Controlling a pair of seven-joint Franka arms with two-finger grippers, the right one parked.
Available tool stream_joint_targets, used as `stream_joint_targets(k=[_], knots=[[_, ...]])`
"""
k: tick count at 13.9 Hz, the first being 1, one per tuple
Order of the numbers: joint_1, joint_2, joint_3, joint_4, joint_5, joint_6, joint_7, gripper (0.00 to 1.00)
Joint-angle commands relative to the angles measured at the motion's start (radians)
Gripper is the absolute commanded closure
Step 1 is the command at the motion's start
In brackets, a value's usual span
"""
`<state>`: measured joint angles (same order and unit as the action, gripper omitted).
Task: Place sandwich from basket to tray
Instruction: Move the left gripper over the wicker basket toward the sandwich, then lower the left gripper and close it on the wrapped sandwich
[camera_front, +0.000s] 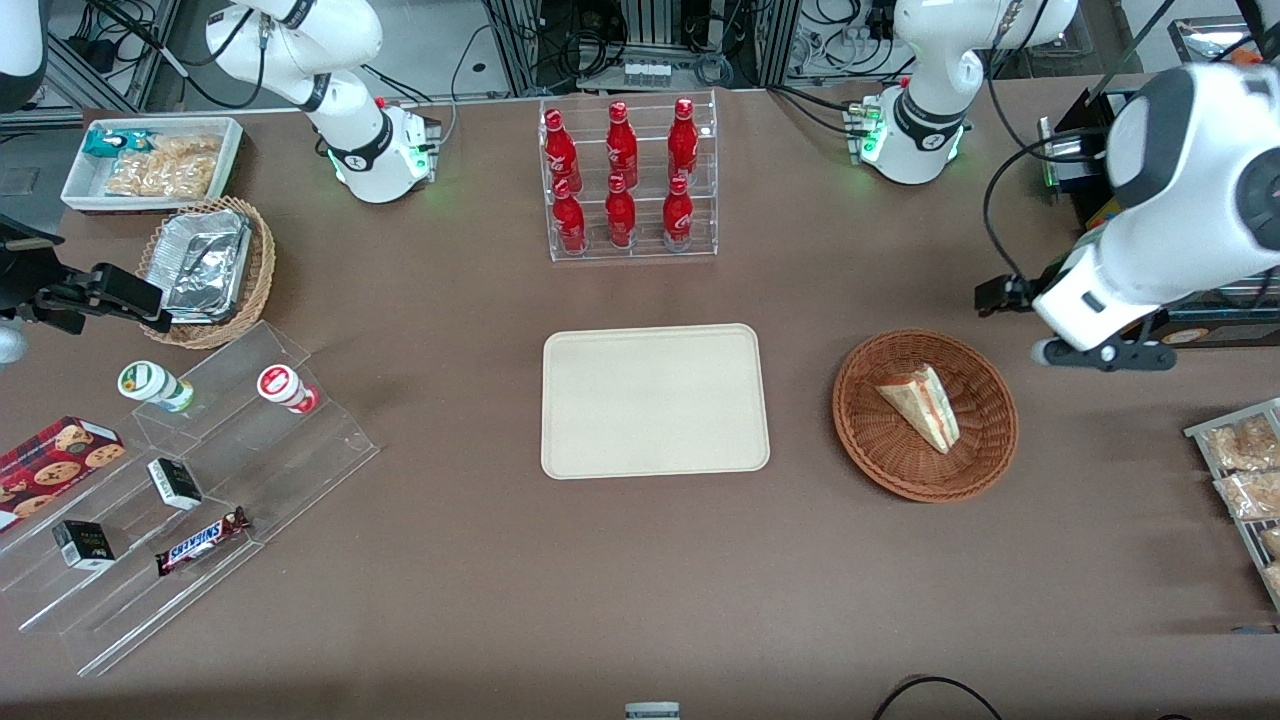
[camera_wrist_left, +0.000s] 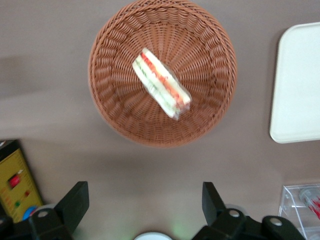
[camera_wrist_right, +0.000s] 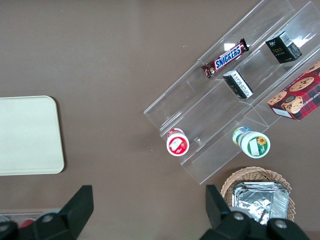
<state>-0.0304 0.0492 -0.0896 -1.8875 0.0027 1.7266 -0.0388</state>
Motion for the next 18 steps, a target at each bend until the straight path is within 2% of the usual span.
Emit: stream_joint_targets(k=[1,5,10,13,18], knots=[[-0.006,-0.034,0.004,-0.181,0.01,0.187,-0.004,0.0],[-0.006,-0.029,0.004,-0.382,0.01,0.491,-0.029,0.0],[-0.04,0.006,0.004,-0.409,0.011,0.6,-0.427,0.0],[-0.06,0.021,0.004,-0.475,0.011,0.756,-0.678,0.0],[-0.062,0.109,0.004,-0.476,0.011,0.889,-1.059,0.0]])
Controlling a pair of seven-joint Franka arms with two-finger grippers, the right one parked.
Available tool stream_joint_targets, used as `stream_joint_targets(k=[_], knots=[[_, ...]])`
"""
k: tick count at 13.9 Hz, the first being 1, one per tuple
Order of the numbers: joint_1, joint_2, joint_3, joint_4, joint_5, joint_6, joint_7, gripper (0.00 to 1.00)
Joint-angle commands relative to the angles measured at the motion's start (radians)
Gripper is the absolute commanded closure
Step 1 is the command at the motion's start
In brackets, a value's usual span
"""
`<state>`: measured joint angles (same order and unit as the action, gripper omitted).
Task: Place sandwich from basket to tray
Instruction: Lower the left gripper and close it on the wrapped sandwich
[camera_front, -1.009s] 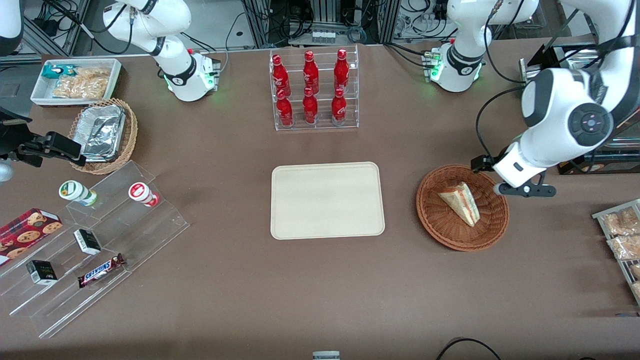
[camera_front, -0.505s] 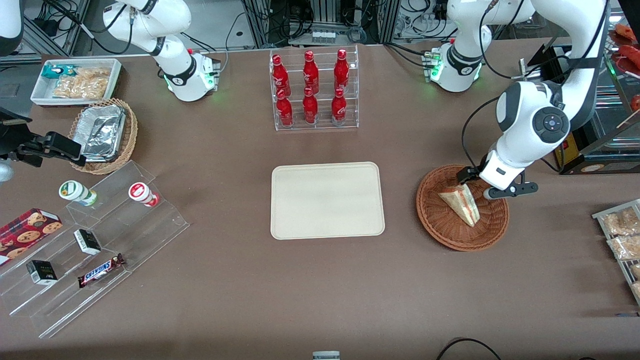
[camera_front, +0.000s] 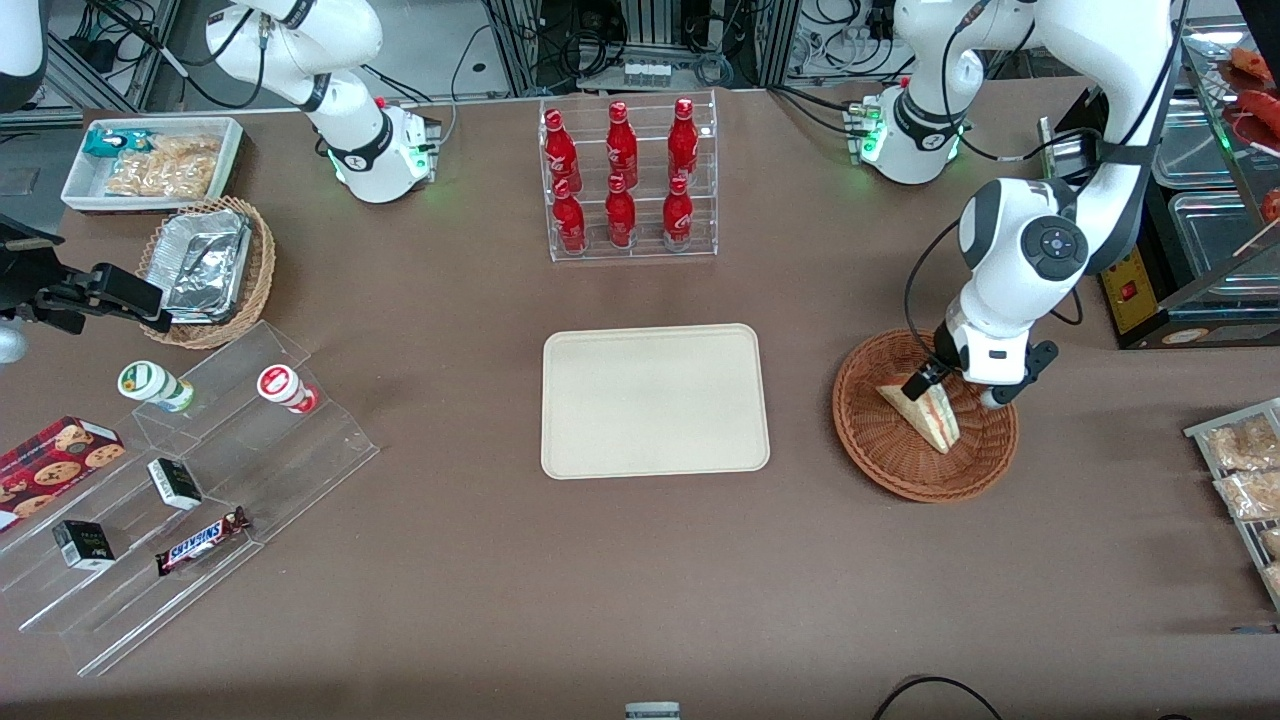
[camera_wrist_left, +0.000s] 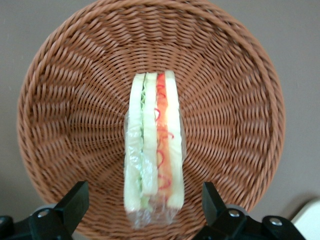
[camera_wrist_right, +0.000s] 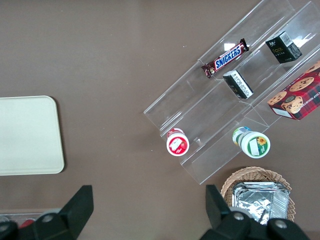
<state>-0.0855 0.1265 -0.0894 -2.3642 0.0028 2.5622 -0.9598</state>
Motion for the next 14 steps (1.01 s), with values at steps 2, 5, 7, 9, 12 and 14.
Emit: stream_joint_targets(k=[2,5,7,9,12,14], knots=[[-0.005,0.073,0.003,0.003,0.01,0.101,-0.168,0.0],[-0.002,0.094,0.003,0.006,0.01,0.099,-0.175,0.16],[0.0,0.081,0.005,0.007,0.013,0.084,-0.154,0.87],[-0.002,0.067,0.005,0.017,0.016,0.005,-0.003,0.95],[-0.003,0.059,0.007,0.139,0.019,-0.167,0.168,0.97],[-0.026,0.094,0.003,0.279,0.04,-0.343,0.328,0.94]])
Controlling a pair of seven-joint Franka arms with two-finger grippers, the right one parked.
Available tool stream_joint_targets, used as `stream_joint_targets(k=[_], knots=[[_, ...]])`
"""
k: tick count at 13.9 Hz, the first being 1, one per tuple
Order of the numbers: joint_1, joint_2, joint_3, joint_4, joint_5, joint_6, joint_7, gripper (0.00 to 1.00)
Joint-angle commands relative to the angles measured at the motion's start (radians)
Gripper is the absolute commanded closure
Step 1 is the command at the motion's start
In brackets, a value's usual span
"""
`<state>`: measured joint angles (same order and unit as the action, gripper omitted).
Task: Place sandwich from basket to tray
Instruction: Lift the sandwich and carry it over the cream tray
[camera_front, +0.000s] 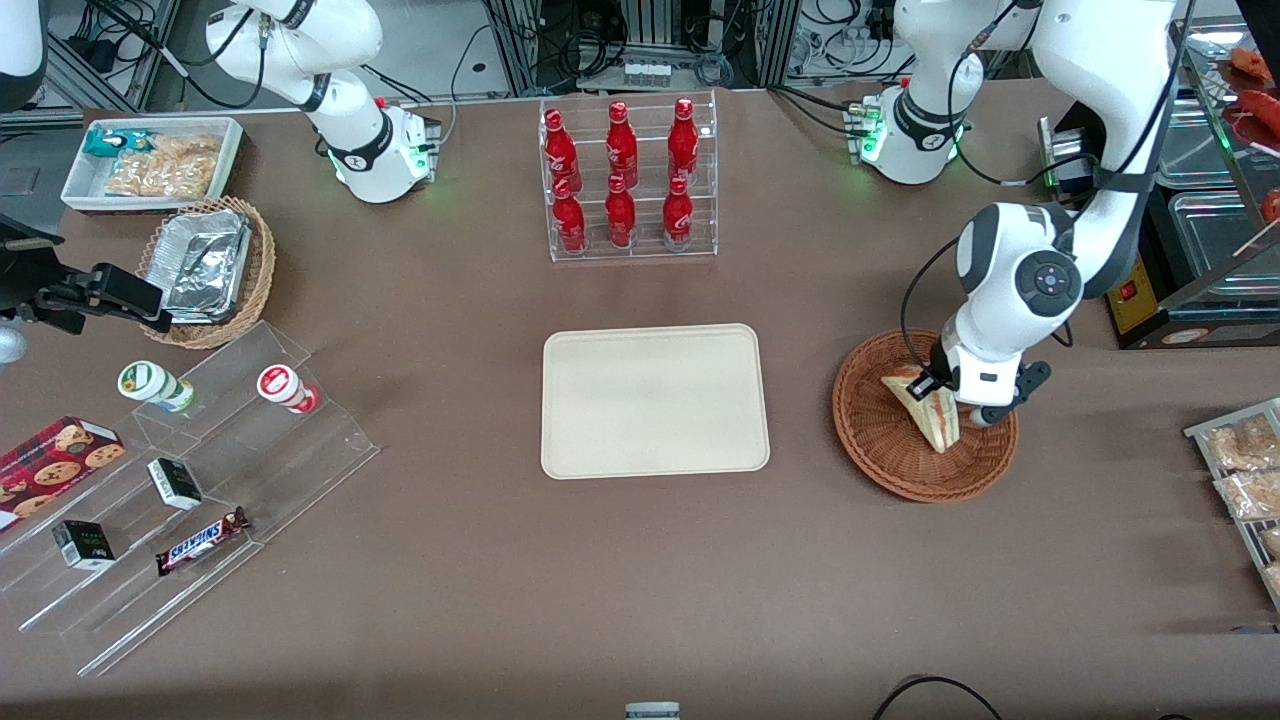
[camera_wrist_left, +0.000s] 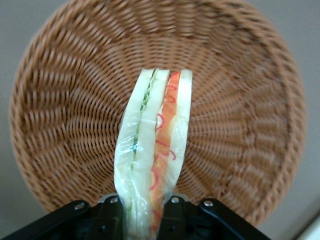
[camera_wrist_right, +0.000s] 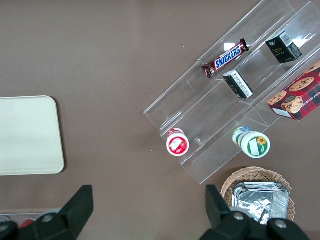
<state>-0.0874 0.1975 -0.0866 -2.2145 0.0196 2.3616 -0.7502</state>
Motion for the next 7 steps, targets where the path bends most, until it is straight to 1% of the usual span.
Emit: stream_joint_targets(k=[1,2,3,5,7], knots=[[-0.058,0.046,0.001,0.194,0.026,-0.204,0.211,0.91],[-0.083,0.065,0.001,0.234,0.026,-0.223,0.23,0.9],[-0.118,0.082,0.001,0.254,0.026,-0.223,0.218,0.86],[-0.188,0.131,0.001,0.31,0.023,-0.223,0.148,0.88],[-0.26,0.192,-0.001,0.379,0.017,-0.225,0.127,0.91]])
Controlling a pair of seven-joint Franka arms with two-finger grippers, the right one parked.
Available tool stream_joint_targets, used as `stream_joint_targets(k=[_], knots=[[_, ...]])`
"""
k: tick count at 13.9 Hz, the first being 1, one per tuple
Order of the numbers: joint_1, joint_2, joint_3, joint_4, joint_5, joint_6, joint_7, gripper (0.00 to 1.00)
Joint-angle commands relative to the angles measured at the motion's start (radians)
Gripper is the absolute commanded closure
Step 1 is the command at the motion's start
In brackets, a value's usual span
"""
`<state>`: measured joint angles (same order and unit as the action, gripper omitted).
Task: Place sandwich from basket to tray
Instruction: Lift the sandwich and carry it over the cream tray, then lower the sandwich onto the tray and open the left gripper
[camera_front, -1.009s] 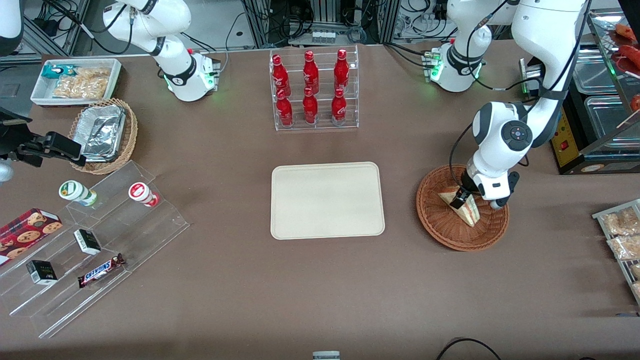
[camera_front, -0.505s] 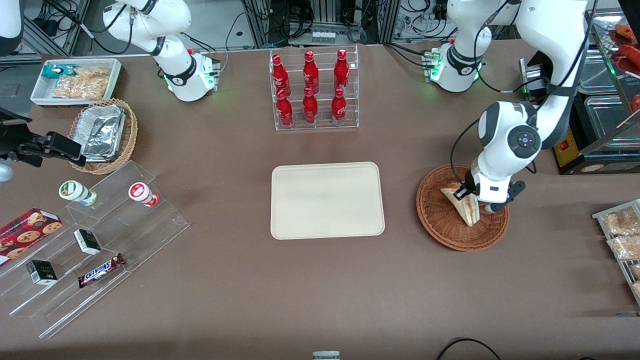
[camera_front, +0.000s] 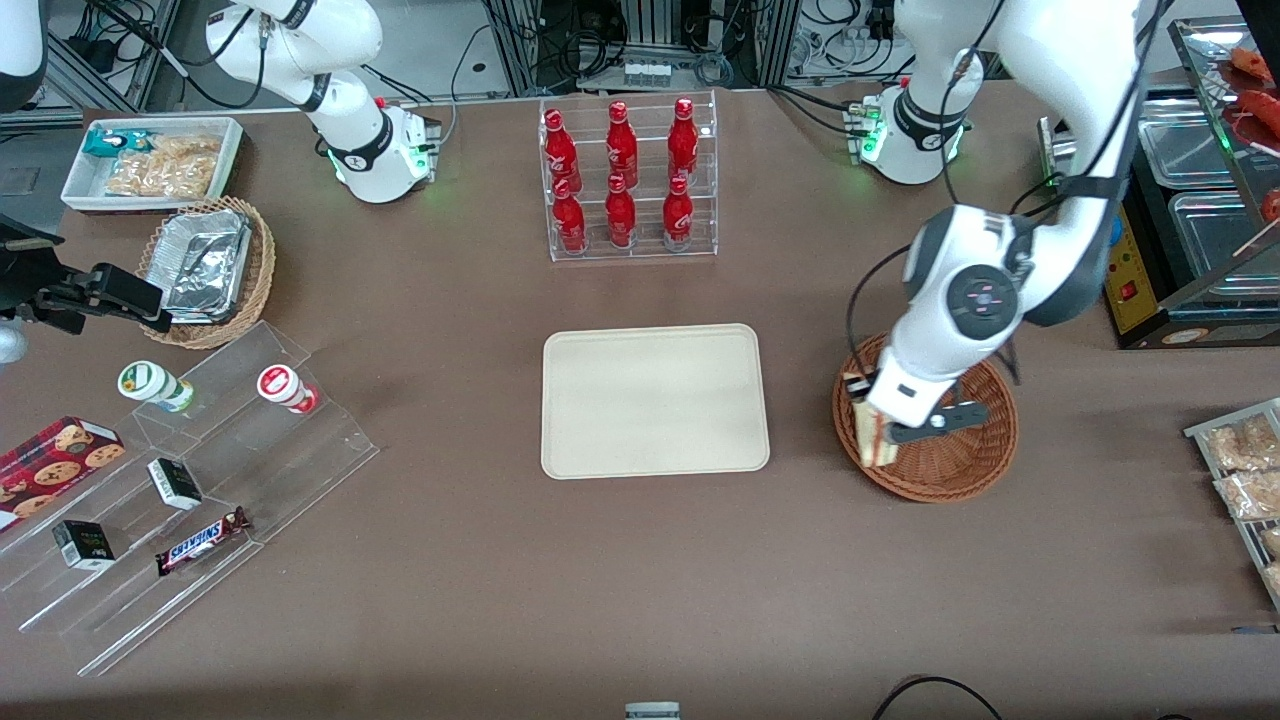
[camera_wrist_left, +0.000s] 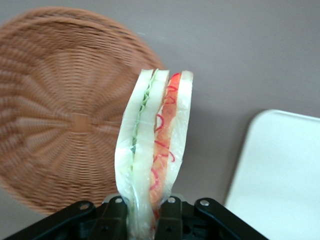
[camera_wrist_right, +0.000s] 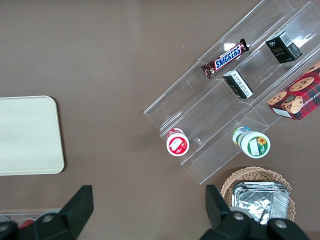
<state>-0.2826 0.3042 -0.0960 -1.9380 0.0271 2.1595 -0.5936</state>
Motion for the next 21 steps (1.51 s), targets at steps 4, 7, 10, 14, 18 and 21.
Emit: stream_joint_targets(k=[4,7,10,14,18,21], knots=[[-0.2,0.209,0.009,0.259,0.002,-0.056,-0.098,0.97],[-0.305,0.256,0.009,0.33,-0.041,-0.078,-0.169,1.0],[-0.377,0.308,0.009,0.401,-0.076,-0.081,-0.234,1.0],[-0.443,0.375,0.01,0.444,-0.07,-0.072,-0.325,1.0],[-0.464,0.432,0.01,0.491,-0.067,-0.07,-0.39,0.99],[-0.49,0.469,0.013,0.499,-0.062,-0.015,-0.403,0.95]])
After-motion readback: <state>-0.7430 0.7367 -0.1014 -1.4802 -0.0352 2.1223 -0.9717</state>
